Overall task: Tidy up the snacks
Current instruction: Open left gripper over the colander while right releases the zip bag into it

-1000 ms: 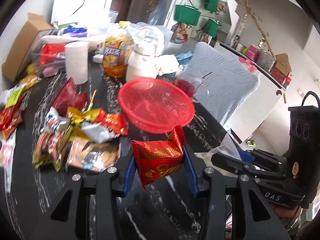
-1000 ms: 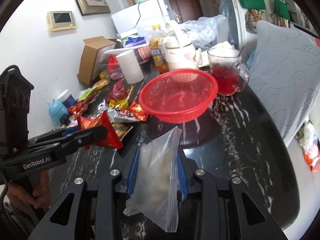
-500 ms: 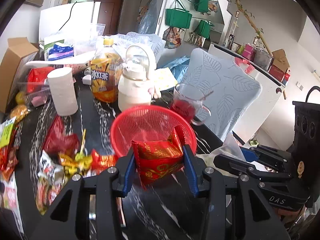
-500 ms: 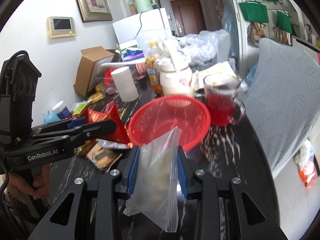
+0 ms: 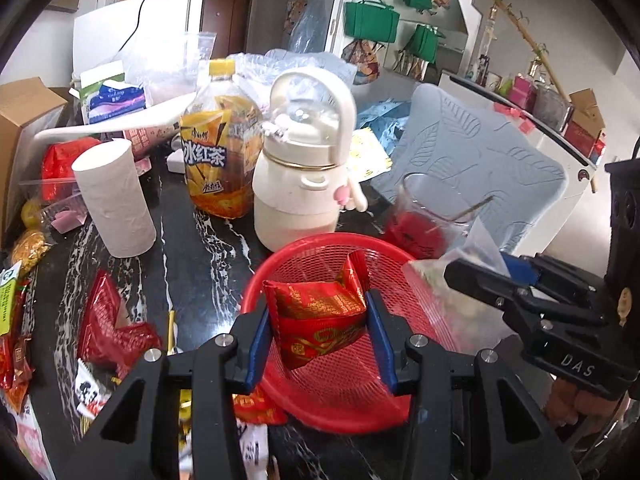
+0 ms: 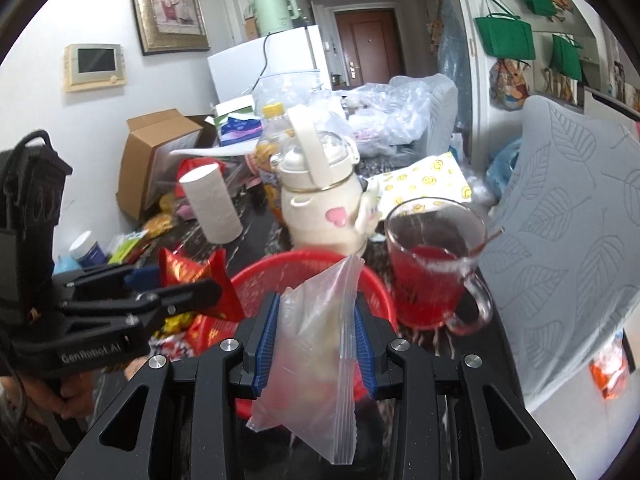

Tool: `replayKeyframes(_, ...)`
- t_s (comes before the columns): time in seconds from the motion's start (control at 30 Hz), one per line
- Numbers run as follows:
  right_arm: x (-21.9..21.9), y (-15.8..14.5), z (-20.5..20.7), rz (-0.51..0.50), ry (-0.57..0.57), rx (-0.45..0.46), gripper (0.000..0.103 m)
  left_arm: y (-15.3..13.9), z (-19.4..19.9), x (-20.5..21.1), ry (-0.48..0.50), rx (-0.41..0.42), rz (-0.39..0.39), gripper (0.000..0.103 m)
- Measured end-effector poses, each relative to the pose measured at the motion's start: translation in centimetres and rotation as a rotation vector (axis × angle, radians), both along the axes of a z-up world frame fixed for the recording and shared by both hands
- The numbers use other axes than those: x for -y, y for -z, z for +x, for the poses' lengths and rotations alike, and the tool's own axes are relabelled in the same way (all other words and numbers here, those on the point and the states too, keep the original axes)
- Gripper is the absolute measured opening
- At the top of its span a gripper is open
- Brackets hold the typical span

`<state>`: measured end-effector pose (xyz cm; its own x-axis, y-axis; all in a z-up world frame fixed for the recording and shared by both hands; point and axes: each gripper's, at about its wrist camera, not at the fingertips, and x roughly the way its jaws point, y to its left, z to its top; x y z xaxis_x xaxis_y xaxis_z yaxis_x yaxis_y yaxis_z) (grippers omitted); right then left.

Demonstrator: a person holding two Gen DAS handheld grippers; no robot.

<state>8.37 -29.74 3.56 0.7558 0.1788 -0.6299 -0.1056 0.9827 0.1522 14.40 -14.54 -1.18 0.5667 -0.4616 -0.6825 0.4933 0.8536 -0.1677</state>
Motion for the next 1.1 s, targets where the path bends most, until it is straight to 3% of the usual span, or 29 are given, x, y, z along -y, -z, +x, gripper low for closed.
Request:
replayKeyframes(0.3,-0.1,1.9,3.4,-0.066,0.01,0.004,0.035,2.5,2.5,1.3,0.008,-0.063,0.035,0.043)
replayKeyframes(0.63,0.1,3.8,4.5,-0.028,0.014,-0.057,0.04,3.7,2.9,1.7,-0.006,-0.086,0.09,0.043)
replayKeyframes(0.73,0.1,3.6,4.3,-0.045,0.025,-0.063,0.043,3.9,3.1,1.9,-0.013,-0.103,0.107,0.05)
replayKeyframes(0.83,0.3,3.4,4.1,-0.065,0.038,-0.061,0.043,3.6,2.8,1.9,-0.033,-0.087,0.124,0.065)
replayKeyframes(1.1,0.2,2.4,2.9,-0.066,0.055,-0.05,0.043,1.4,1.2,1.3,-0.05,-0.04,0.114,0.065)
